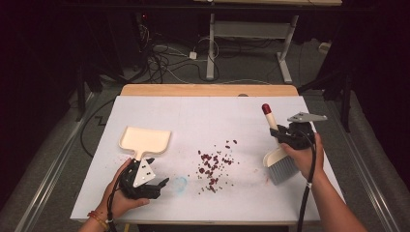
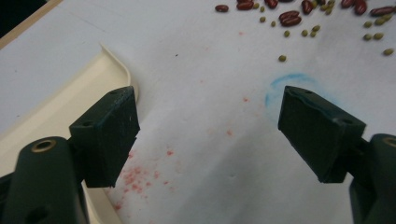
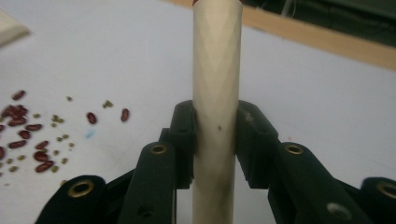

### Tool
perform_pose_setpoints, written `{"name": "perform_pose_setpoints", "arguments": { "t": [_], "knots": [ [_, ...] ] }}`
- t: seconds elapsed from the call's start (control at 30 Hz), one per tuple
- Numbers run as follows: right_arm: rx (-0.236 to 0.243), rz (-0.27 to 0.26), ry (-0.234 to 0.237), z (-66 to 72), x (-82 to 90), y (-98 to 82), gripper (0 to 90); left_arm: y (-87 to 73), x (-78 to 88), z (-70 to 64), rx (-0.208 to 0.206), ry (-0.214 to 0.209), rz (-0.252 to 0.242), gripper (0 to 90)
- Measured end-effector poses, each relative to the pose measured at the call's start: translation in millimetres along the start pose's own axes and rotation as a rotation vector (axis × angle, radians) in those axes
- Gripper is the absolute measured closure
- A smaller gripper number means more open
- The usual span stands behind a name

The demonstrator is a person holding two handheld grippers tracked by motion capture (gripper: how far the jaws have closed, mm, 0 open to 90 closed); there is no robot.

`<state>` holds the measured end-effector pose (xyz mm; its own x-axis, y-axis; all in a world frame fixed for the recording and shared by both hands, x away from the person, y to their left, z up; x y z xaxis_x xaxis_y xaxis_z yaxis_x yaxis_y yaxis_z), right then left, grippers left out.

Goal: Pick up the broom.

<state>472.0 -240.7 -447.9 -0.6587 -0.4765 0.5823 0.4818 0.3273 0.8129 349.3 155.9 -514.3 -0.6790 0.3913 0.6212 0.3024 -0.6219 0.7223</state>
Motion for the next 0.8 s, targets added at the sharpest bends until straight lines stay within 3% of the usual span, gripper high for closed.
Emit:
{"name": "perform_pose_setpoints", "arguments": {
  "t": [0.03,0.07,0.2,0.3,0.4,0.43,0.53,0.6,0.63,0.67,0.8],
  "knots": [
    [0.000,0.000,0.000,0.0,0.0,0.0,71.0,2.1,0.8,-1.0,0.008,-0.007,-0.009,19.7],
    [-0.008,-0.046,0.017,4.2,12.5,2.3,71.0,4.3,1.9,-2.1,0.015,-0.013,-0.016,20.4],
    [-0.005,-0.109,0.053,12.5,29.6,7.7,71.1,20.5,8.5,-9.6,0.071,-0.064,-0.063,20.8],
    [0.018,-0.157,0.041,20.7,38.8,17.5,71.0,41.1,12.1,-24.8,0.043,-0.102,-0.095,20.8],
    [0.029,-0.194,0.040,28.2,44.8,25.3,71.0,70.5,15.6,-47.0,0.014,-0.177,-0.142,20.9],
    [0.039,-0.233,0.035,37.0,50.5,34.0,71.0,81.4,16.1,-54.5,0.010,-0.204,-0.158,21.3],
    [0.042,-0.268,0.039,47.2,54.9,43.5,71.0,117.9,13.8,-76.3,0.024,-0.301,-0.209,21.6],
    [0.063,-0.316,0.031,65.3,57.8,56.6,71.0,142.0,8.7,-89.8,0.025,-0.342,-0.238,21.7],
    [0.063,-0.316,0.031,65.3,57.8,56.6,71.0,153.3,5.4,-96.4,0.031,-0.362,-0.255,21.7],
    [0.078,-0.325,0.033,72.4,57.5,59.8,70.9,165.6,0.8,-103.6,0.039,-0.379,-0.269,21.7],
    [0.115,-0.359,0.050,96.9,54.8,67.9,70.9,190.3,-16.5,-118.8,0.042,-0.379,-0.287,22.2]
  ]
}}
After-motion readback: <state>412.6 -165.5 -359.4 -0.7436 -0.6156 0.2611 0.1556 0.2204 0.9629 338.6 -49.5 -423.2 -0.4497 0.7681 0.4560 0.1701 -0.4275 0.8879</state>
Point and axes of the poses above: each handheld gripper's, and its own axes: x roughly backward along the jaws, y roughly out of its top, z roughly to its left, the point moved 9 cm from there along -x, roughly forward along the jaws, and after that the axes turned 5 degrees about y, right-handed, at the moved point
